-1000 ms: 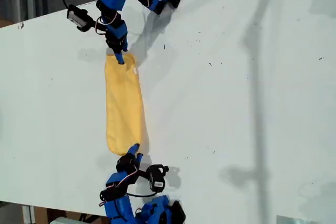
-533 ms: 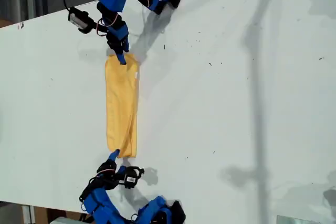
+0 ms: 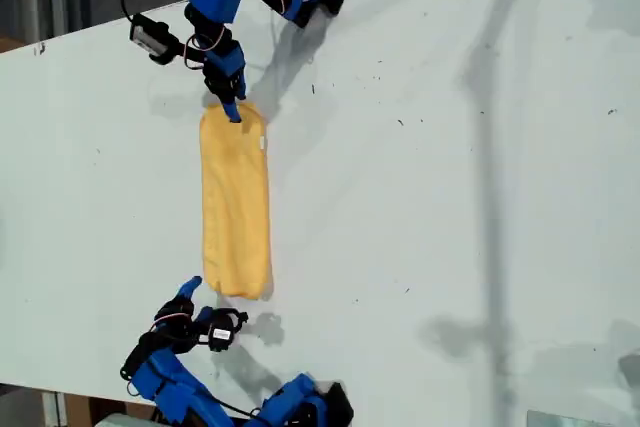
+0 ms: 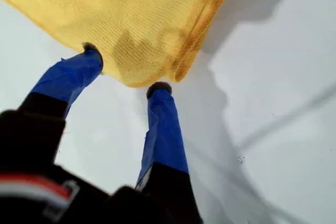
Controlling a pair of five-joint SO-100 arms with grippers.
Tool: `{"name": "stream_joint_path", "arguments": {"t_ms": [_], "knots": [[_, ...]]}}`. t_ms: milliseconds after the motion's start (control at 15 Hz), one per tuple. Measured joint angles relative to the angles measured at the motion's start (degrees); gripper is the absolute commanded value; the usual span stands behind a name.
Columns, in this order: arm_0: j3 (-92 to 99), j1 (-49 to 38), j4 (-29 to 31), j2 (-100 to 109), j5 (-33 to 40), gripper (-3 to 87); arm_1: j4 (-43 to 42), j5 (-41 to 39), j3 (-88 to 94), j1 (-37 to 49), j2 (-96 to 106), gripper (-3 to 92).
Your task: Grasp corners of a square towel and fold twice.
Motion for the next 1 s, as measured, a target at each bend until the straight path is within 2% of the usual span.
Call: {"name": "stream_joint_path", "arguments": {"t_ms": [267,467,733,1000], "knots": [[8.9,7.5,-2.5,3.3,-5.3,21.2,0.0,0.0,0.0,-0.1,-0.5,22.1],[21.4,15.1,-9.3,13.2,-11.7,19.9,-0.1,0.0,0.0,-0.7,-0.7,20.6],[38.1,16.7,-18.1,28.6,-16.6,18.8,-0.6,0.0,0.0,-1.1,-2.2,19.8],[48.0,18.5,-27.0,31.2,-21.4,18.8,-0.9,0.0,0.0,-1.1,-2.8,19.6]]}}
